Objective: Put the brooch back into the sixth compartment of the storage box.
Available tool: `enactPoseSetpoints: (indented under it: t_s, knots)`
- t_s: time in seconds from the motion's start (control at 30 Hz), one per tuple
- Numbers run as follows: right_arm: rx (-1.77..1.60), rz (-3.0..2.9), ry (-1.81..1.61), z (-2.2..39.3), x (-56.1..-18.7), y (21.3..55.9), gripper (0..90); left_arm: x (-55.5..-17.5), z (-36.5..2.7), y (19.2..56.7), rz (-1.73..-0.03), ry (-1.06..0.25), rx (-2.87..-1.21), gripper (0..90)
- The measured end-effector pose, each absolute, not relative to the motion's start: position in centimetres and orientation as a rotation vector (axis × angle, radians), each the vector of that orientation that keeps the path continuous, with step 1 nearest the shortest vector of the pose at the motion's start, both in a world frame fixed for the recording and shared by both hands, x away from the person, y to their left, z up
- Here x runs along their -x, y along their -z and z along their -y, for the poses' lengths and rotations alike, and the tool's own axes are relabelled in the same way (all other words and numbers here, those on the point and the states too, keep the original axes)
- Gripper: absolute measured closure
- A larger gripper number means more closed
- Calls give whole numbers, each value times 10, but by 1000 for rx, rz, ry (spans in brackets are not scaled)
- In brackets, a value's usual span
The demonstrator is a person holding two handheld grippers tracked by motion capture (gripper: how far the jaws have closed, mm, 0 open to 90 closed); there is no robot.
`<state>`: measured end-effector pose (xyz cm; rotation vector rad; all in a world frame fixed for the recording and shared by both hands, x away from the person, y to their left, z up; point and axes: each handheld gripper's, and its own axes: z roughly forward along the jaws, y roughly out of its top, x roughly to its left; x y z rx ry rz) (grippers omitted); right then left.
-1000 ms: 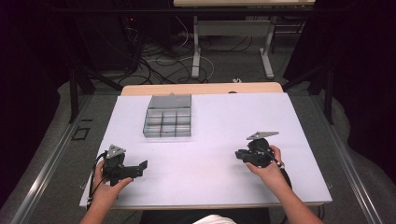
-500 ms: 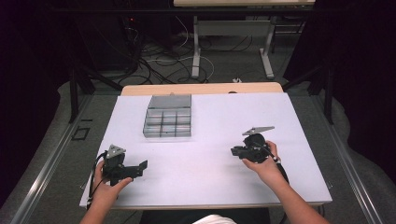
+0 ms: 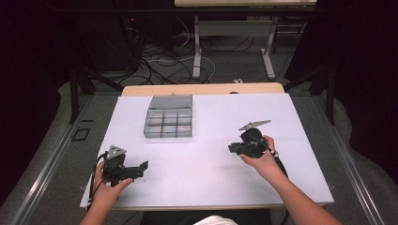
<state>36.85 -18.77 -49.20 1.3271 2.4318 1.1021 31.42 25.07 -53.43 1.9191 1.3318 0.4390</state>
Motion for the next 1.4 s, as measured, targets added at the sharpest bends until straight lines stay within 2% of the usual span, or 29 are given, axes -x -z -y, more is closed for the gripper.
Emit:
enactPoseSetpoints:
  t_s: [1.4]
  knots:
    - [-1243,-2495,-1091,133,-408,458,791,-315,-252,535,-1324,-448,-1922,4]
